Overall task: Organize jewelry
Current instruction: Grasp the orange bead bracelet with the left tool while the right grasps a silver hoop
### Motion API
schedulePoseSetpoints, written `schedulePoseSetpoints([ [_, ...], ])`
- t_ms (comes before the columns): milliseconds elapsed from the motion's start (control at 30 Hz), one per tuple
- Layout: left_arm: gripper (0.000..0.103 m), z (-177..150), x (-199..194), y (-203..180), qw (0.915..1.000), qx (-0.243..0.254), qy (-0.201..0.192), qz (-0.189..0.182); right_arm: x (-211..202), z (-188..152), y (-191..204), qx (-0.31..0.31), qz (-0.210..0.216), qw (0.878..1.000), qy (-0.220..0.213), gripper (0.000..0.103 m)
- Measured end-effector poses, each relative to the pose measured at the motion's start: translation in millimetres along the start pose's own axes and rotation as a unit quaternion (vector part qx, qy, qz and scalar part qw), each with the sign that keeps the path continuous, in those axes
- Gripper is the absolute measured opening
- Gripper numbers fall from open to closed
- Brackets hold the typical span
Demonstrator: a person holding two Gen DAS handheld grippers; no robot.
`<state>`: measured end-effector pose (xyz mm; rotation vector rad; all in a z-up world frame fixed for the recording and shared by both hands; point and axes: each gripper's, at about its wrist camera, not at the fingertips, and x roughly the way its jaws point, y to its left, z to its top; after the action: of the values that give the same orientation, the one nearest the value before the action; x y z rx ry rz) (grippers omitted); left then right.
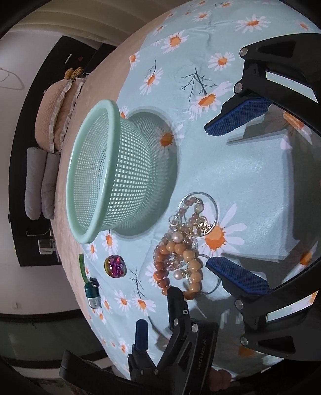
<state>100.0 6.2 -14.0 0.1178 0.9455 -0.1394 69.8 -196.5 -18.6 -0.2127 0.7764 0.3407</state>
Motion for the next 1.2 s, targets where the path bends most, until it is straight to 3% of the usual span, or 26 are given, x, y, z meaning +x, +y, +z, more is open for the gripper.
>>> schedulePoseSetpoints([
  [133, 0.098, 0, 15, 1, 0.9999, 0.008, -0.007, -0.003, 19, 4, -10, 0.02, 0.011, 1.0, 0.014, 0.094],
  [300, 0.099, -9, 20, 1, 0.9986, 0.02, -0.049, -0.006, 33, 0, -13, 0.03, 0.025, 0.999, 0.026, 0.093],
  [367, 0.099, -9, 20, 1, 0.9986, 0.016, -0.05, -0.006, 31, 0, -9, 0.02, 0.032, 0.999, 0.02, 0.072],
  [533, 0.097, -12, 15, -1, 0.9982, 0.013, -0.059, -0.004, 26, -1, 3, -0.003, 0.049, 0.999, 0.013, 0.044],
  [567, 0.094, -14, 12, -2, 0.9979, 0.013, -0.063, -0.006, 25, -1, 5, -0.008, 0.052, 0.999, 0.013, 0.042],
  [633, 0.073, -18, 5, -8, 0.9968, 0.023, -0.075, -0.014, 24, -1, 8, -0.013, 0.046, 0.999, 0.012, 0.042],
  [667, 0.068, -20, 2, -13, 0.996, 0.036, -0.079, -0.018, 24, -1, 8, -0.011, 0.046, 0.999, 0.012, 0.041],
  [767, 0.032, -22, -4, -26, 0.9931, 0.075, -0.084, -0.033, 21, -1, 7, -0.007, 0.047, 0.999, 0.009, 0.041],
  [833, 0.017, -24, -6, -32, 0.9913, 0.095, -0.085, -0.033, 18, -1, 7, -0.009, 0.049, 0.999, 0.008, 0.041],
  [1000, 0.012, -22, -13, -26, 0.9919, 0.079, -0.075, -0.065, 7, -1, 6, -0.011, 0.051, 0.999, -0.004, 0.041],
  [1200, 0.012, -23, -27, -28, 0.9903, 0.099, -0.081, -0.053, -4, 1, 0, -0.009, 0.066, 0.998, -0.011, 0.041],
])
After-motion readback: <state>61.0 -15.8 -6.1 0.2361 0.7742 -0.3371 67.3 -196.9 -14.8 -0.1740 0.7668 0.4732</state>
